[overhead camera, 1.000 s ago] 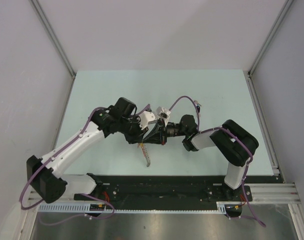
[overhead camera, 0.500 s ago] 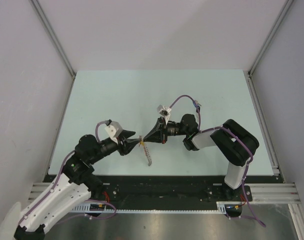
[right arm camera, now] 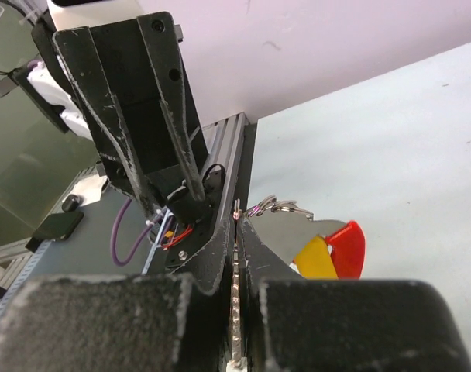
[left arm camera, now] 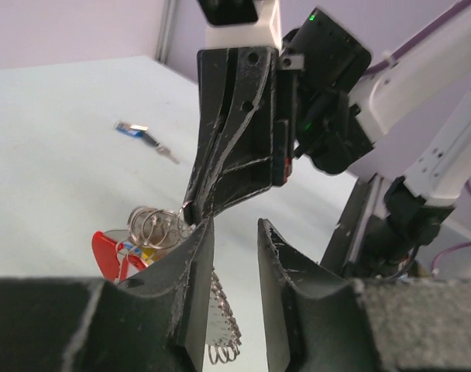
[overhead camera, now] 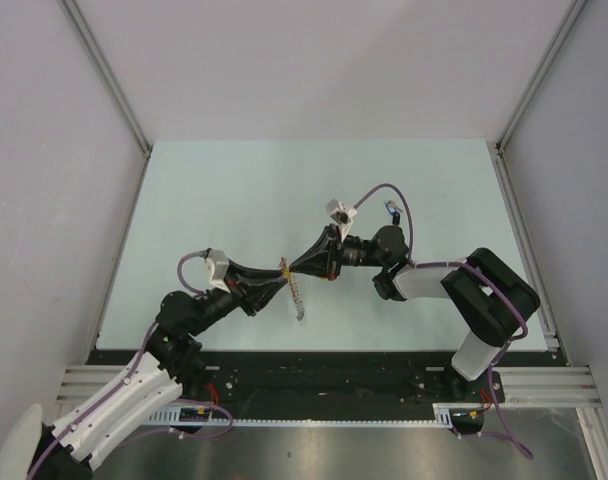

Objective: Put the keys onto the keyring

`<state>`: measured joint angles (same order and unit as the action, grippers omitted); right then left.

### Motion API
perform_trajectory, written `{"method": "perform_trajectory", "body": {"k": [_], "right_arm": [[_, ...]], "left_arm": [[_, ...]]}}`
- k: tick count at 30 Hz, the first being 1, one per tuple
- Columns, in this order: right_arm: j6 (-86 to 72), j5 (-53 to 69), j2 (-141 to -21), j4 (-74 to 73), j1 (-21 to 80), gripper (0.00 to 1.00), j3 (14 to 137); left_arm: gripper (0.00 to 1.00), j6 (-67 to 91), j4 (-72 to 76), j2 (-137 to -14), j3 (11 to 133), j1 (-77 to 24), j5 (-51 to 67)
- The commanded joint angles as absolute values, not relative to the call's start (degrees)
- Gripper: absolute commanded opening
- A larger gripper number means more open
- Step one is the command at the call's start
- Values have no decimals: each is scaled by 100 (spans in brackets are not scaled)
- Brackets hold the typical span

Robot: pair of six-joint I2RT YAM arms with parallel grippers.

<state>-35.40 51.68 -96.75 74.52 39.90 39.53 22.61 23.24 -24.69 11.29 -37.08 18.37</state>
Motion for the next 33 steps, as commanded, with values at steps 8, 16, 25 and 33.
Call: {"method": "perform_trajectory", "body": {"k": [8, 16, 25, 33], "right_arm": [[-3761, 4905, -9316, 9018, 3911, 0, 3850], [-3876, 4869, -9272, 9018, 3902, 0, 3850], [-3911, 4878, -9237, 9018, 3911, 0, 3841], [-3937, 4860, -9255, 9018, 3920, 0, 3841]], "left_arm": [[33, 3769, 4472, -2689, 493, -3077, 2636], [35, 4332, 5316, -3330, 439, -2821, 3216], [34, 4377, 5643, -3744, 413, -2813, 3138], [35, 3990, 4474, -3305, 598, -2821, 2531]]}}
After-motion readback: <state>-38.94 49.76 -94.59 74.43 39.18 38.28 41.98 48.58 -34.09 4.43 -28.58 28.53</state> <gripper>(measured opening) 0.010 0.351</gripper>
